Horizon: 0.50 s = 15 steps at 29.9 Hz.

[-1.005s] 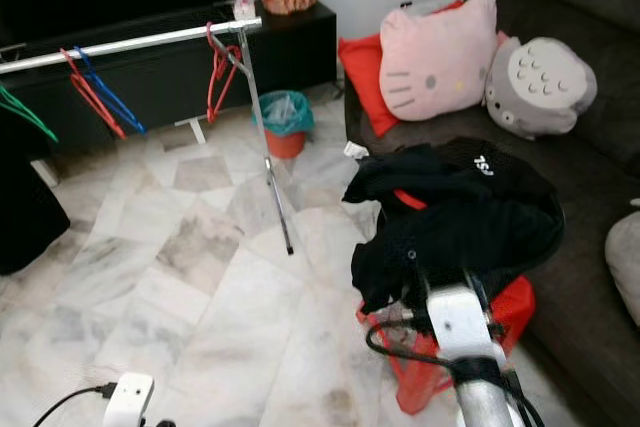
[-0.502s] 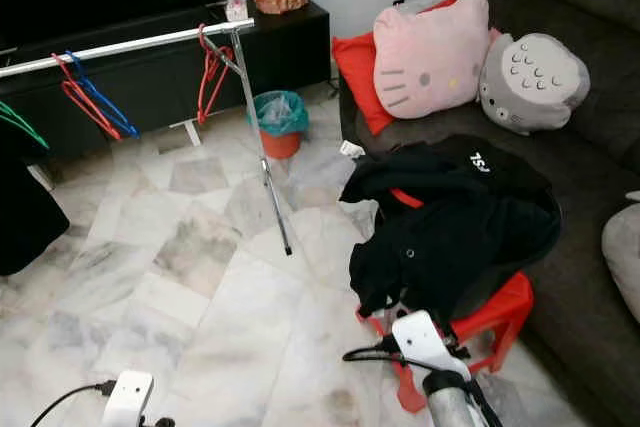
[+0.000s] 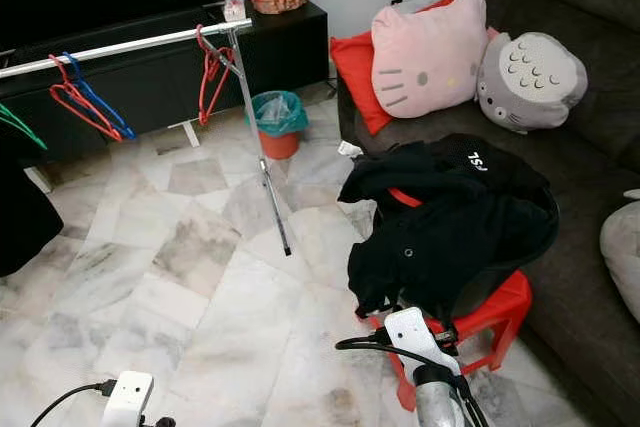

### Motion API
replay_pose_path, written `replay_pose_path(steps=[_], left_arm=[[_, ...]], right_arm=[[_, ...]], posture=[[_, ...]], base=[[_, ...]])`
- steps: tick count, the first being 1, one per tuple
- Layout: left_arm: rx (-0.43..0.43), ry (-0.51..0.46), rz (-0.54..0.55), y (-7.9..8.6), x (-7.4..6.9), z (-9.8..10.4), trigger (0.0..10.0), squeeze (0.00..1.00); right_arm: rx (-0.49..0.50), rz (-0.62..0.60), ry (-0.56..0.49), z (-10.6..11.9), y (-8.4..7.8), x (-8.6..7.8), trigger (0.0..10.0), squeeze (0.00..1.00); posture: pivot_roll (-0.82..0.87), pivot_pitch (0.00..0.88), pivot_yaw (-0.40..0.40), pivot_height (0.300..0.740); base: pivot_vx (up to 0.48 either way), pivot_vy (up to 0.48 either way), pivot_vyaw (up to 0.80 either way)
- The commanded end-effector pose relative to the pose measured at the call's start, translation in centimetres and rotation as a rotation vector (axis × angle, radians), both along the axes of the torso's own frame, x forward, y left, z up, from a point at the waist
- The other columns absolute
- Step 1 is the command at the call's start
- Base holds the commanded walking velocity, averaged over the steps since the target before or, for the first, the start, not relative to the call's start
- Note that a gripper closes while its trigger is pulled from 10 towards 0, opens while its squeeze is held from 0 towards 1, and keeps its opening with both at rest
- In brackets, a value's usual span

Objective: Hang hanger

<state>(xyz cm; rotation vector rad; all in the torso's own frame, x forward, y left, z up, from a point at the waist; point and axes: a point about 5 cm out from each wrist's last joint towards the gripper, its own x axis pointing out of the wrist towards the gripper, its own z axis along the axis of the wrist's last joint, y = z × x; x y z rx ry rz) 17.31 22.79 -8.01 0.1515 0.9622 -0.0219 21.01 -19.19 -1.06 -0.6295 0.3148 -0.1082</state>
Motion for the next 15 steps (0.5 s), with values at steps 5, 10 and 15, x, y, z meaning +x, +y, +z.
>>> replay_pose_path(steps=[5,10,15], left_arm=[[0.004,0.010,-0.002,0.3,-0.2,0.0,10.0,0.00],[0.004,0.011,-0.006,0.3,-0.2,-0.1,10.0,0.00],[0.004,0.011,-0.003,0.2,-0.3,-0.1,10.0,0.00]], right_arm=[[-0.051,0.027,0.023,-1.2,0.9,-0.7,10.0,0.00],[-0.065,0.082,0.051,-2.1,1.8,-1.1,10.0,0.00],[-0.138,0.092,0.045,-2.5,1.8,-1.1,10.0,0.00]], posture=[[-0.15,0.000,0.078,0.740],[-0.15,0.000,0.080,0.740],[-0.15,0.000,0.081,0.740]], base=[[0.000,0.000,0.00],[0.000,0.000,0.00],[0.000,0.000,0.00]])
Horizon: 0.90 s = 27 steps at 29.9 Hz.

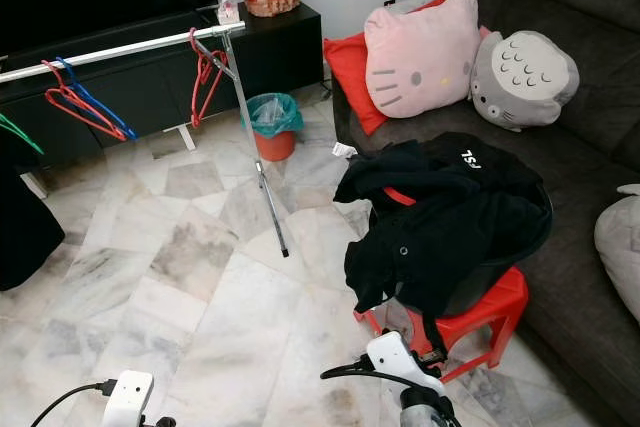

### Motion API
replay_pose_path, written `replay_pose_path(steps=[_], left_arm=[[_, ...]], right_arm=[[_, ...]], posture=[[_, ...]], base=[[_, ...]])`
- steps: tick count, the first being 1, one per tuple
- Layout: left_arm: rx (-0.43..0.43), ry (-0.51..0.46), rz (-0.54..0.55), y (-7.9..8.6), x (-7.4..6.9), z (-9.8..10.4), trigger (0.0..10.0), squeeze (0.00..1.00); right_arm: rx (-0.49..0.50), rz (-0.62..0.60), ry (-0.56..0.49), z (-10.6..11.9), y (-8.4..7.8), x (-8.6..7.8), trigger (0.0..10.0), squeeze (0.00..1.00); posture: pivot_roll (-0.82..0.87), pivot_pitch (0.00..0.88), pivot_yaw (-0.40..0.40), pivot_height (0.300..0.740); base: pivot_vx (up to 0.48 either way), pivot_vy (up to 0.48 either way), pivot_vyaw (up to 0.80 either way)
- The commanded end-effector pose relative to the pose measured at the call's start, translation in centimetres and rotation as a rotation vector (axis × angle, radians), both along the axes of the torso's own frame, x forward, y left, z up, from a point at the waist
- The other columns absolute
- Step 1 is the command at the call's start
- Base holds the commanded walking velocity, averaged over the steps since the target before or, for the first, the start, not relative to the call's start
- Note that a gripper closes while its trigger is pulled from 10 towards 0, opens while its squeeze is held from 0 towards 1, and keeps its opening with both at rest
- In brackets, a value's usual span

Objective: Hang hanger

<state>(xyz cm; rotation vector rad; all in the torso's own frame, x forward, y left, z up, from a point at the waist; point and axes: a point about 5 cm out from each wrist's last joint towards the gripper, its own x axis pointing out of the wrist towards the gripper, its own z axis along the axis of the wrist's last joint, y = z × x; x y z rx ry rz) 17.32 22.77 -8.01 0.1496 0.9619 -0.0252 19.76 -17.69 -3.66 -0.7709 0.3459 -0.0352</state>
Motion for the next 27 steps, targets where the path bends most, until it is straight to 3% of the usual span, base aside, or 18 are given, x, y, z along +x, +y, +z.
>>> replay_pose_path(steps=[1,6,19,25,27], left_arm=[[0.006,0.011,-0.001,0.2,-0.3,-0.1,10.0,0.00],[0.006,0.011,-0.003,0.2,-0.3,-0.1,10.0,0.00],[0.005,0.011,0.000,0.3,-0.3,-0.1,10.0,0.00],[0.007,0.010,-0.003,0.3,-0.3,-0.1,10.0,0.00],[0.007,0.010,-0.004,0.3,-0.3,-0.1,10.0,0.00]], right_arm=[[-0.024,0.020,-0.026,0.1,0.3,0.3,10.0,0.00],[-0.155,0.038,-0.099,0.6,0.0,1.2,10.0,0.00],[-0.242,0.043,-0.111,0.0,0.4,1.6,10.0,0.00],[-0.357,0.053,-0.183,0.5,0.1,2.2,10.0,0.00],[-0.377,-0.005,-0.224,0.9,-0.8,2.3,10.0,0.00]], posture=[[-0.15,0.000,0.081,0.740],[-0.15,0.000,0.082,0.740],[-0.14,0.000,0.090,0.740],[-0.14,0.000,0.094,0.740],[-0.14,0.000,0.094,0.740]], base=[[0.000,0.000,0.00],[0.000,0.000,0.00],[0.000,0.000,0.00],[0.000,0.000,0.00],[0.000,0.000,0.00]])
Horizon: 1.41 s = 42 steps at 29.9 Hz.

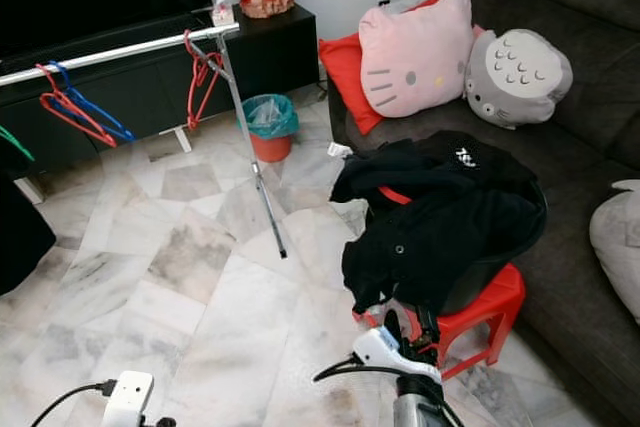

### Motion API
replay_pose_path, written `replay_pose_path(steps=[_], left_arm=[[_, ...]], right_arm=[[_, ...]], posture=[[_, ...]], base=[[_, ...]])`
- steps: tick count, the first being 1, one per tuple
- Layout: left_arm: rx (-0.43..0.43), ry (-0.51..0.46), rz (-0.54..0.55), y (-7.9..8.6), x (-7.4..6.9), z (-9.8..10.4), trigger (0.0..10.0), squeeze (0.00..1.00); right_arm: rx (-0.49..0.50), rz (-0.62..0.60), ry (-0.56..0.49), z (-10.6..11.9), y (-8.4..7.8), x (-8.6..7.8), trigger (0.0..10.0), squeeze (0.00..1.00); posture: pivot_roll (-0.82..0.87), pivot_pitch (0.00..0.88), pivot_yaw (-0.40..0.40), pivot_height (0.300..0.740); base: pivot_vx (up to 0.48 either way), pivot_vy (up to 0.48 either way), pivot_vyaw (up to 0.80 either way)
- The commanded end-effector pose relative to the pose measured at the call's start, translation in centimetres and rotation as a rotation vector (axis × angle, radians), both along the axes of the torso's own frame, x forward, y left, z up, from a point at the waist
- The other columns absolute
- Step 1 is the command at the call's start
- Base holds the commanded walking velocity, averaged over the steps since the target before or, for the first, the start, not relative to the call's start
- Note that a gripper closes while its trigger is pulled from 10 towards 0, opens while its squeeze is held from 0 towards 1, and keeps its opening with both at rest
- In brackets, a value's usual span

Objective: Hang hanger

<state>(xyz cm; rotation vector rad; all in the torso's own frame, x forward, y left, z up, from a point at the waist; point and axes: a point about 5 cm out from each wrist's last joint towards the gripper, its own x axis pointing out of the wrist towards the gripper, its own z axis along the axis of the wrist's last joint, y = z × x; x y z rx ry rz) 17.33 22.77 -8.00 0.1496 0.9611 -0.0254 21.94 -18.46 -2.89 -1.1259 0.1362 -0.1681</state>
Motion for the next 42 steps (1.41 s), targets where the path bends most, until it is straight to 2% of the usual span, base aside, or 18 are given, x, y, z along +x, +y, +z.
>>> replay_pose_path(steps=[1,12,15,20,23,27,30,37,42], left_arm=[[0.007,0.011,-0.003,0.3,-0.3,-0.1,10.0,0.00],[0.006,0.014,-0.007,0.3,-0.3,-0.1,10.0,0.00],[0.007,0.015,-0.010,0.3,-0.3,-0.1,10.0,0.00],[0.008,0.015,-0.010,0.4,-0.3,0.0,10.0,0.00],[0.009,0.016,-0.009,0.4,-0.3,0.0,10.0,0.00],[0.010,0.017,-0.011,0.4,-0.3,0.0,10.0,0.00],[0.010,0.018,-0.012,0.5,-0.3,0.0,10.0,0.00],[0.012,0.020,-0.012,0.5,-0.4,-0.1,10.0,0.00],[0.014,0.020,-0.013,0.6,-0.4,-0.1,10.0,0.00]], right_arm=[[-0.013,-0.023,-0.037,0.3,-0.3,0.1,10.0,0.00],[-0.023,-0.045,-0.089,0.9,-0.7,0.3,10.0,0.00],[-0.034,-0.028,-0.157,1.9,-0.5,1.0,10.0,0.00],[-0.055,-0.044,-0.256,3.7,-1.1,1.7,10.0,0.00],[-0.065,-0.063,-0.290,4.4,-1.8,1.7,10.0,0.00],[-0.059,-0.061,-0.304,4.9,-1.8,1.5,10.0,0.00],[-0.038,-0.089,-0.303,5.1,-2.1,1.1,10.0,0.00],[0.135,-0.295,-0.114,2.5,-3.1,-0.7,10.0,0.00],[0.227,-0.395,-0.036,1.3,-3.6,-1.4,10.0,0.00]], posture=[[-0.14,0.000,0.094,0.740],[-0.14,0.000,0.098,0.740],[-0.14,0.000,0.100,0.740],[-0.15,0.000,0.103,0.740],[-0.15,0.000,0.103,0.740],[-0.15,0.000,0.104,0.740],[-0.15,0.000,0.104,0.740],[-0.15,0.000,0.107,0.740],[-0.15,0.000,0.107,0.740]], base=[[0.000,0.000,0.00],[0.000,0.000,0.00],[0.000,0.000,0.00],[0.000,0.000,0.00],[0.000,0.000,0.00],[0.000,0.000,0.00],[0.000,0.000,0.00],[0.000,0.000,0.00],[0.000,0.000,0.00]])
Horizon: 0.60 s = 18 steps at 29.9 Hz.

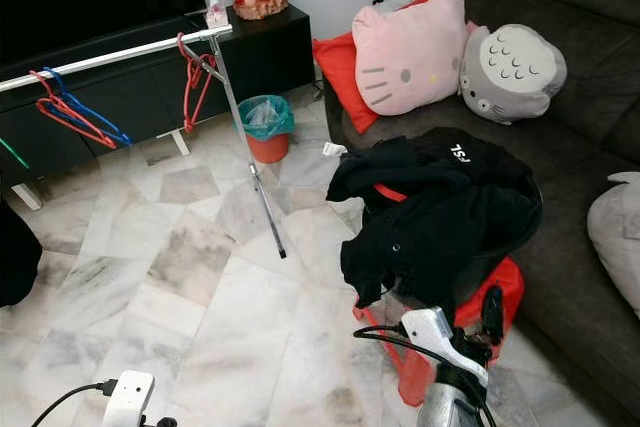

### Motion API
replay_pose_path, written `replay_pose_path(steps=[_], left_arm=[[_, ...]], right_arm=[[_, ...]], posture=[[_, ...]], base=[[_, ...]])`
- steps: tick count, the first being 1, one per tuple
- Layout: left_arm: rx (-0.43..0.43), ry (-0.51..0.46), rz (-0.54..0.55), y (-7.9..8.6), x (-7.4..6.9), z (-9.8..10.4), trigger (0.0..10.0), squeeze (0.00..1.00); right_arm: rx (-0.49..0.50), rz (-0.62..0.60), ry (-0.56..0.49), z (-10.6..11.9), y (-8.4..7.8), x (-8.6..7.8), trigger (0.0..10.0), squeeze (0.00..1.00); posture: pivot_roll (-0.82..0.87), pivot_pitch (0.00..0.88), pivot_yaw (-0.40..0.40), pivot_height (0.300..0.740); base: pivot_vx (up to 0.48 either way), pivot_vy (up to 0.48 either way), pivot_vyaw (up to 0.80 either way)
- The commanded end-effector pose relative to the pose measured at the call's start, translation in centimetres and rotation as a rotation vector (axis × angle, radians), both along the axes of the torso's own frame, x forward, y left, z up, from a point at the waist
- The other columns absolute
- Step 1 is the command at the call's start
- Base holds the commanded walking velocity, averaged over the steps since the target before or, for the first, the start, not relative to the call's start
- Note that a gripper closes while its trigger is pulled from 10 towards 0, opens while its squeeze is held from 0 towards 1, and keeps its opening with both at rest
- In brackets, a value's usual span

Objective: Hang hanger

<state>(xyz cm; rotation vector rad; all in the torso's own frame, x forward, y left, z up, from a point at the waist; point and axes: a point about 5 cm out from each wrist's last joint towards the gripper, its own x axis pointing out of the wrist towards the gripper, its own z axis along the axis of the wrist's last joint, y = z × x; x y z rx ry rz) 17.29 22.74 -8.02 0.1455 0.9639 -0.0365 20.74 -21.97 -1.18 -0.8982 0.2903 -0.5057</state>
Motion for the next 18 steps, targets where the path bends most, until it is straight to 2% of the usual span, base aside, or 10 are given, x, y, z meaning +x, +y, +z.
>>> replay_pose_path(steps=[1,2,3,10,11,13,15,18], left_arm=[[0.023,0.017,-0.005,0.6,-0.4,-0.1,10.0,0.00],[0.022,0.017,0.001,0.6,-0.5,-0.1,10.0,0.00],[0.023,0.017,0.001,0.7,-0.5,-0.1,10.0,0.00],[0.028,0.018,0.000,0.8,-0.5,-0.1,10.0,0.00],[0.030,0.019,0.001,0.8,-0.6,-0.1,10.0,0.00],[0.031,0.019,0.002,0.8,-0.6,-0.1,10.0,0.00],[0.031,0.018,0.003,0.9,-0.6,-0.1,10.0,0.00],[0.033,0.016,0.002,0.9,-0.6,-0.1,10.0,0.00]], right_arm=[[0.082,-0.050,0.051,-0.8,-0.2,-0.4,10.0,0.00],[0.161,-0.080,0.098,-1.8,-0.3,-0.9,10.0,0.00],[0.200,-0.070,0.122,-2.2,-0.1,-0.9,10.0,0.00],[0.335,-0.025,0.268,-4.1,1.1,-1.4,10.0,0.00],[0.453,-0.042,0.297,-4.9,1.7,-1.7,10.0,0.00],[0.595,-0.063,0.271,-5.1,2.2,-1.7,10.0,0.00],[0.820,-0.105,0.212,-5.4,3.0,-1.7,10.0,0.00],[0.837,-0.142,0.192,-5.4,2.8,-1.9,10.0,0.00]], posture=[[-0.15,0.000,0.108,0.740],[-0.15,0.000,0.108,0.740],[-0.15,0.000,0.108,0.740],[-0.15,0.000,0.110,0.740],[-0.14,0.000,0.111,0.740],[-0.14,0.000,0.111,0.740],[-0.14,0.000,0.112,0.740],[-0.14,0.000,0.115,0.740]], base=[[0.000,0.000,0.00],[0.000,0.000,0.00],[0.000,0.000,0.00],[0.000,0.000,0.00],[0.000,0.000,0.00],[0.000,0.000,0.00],[0.000,0.000,0.00],[0.000,0.000,0.00]])
